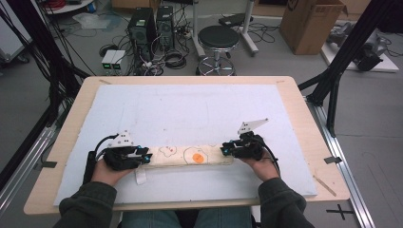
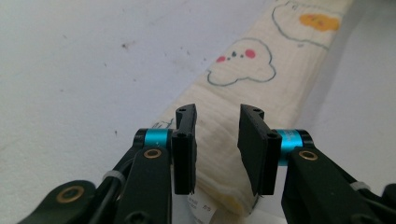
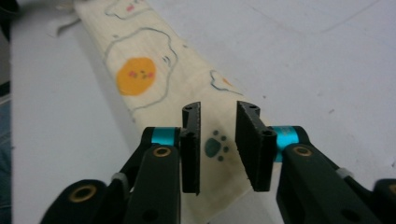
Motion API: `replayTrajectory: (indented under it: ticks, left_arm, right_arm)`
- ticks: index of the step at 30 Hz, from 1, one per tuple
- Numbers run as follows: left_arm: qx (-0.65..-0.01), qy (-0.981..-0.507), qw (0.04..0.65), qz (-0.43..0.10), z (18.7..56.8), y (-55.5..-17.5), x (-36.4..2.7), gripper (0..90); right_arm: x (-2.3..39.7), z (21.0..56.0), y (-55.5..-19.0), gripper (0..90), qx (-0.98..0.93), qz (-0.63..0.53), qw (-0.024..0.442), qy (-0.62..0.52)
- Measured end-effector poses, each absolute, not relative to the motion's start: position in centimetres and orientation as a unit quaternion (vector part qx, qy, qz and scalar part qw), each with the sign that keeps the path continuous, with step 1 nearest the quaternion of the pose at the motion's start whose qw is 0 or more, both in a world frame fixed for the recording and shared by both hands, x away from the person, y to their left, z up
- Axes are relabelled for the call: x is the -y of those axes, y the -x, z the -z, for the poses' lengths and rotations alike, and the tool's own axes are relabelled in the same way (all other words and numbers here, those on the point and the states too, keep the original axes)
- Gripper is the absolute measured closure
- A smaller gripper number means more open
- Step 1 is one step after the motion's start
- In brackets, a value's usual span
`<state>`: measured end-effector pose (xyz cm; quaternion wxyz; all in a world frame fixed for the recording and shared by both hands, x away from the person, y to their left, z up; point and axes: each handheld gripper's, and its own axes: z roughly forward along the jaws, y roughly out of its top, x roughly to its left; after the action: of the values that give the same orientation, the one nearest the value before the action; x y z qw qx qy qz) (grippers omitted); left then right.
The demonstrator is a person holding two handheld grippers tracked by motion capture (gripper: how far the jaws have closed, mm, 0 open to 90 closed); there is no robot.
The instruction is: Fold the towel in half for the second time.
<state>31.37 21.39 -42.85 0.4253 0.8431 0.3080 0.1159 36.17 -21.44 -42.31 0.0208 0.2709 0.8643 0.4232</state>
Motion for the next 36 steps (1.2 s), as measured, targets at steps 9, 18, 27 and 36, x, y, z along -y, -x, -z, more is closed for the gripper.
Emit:
replayTrajectory:
  ticks: [9, 18, 27, 36]
  left_arm:
    - [-0.316, -0.851, 0.406, -0.107, 43.7, -31.5, -21.6, 63.8]
    - [-0.311, -0.851, 0.407, -0.112, 43.8, -31.3, -21.5, 62.0]
    - [-0.33, -0.821, 0.452, -0.117, 41.9, -31.9, -22.4, 52.5]
    - [-0.368, -0.803, 0.454, -0.115, 41.6, -34.2, -23.0, 56.4]
  right_arm:
    - [21.7, 43.7, -35.9, 63.3, -0.869, -0.409, 0.022, -0.277]
    - [21.6, 44.0, -35.5, 55.8, -0.868, -0.417, 0.029, -0.266]
    - [22.2, 42.0, -35.9, 48.6, -0.855, -0.439, 0.037, -0.275]
    - [22.4, 41.6, -38.5, 52.9, -0.851, -0.423, 0.03, -0.308]
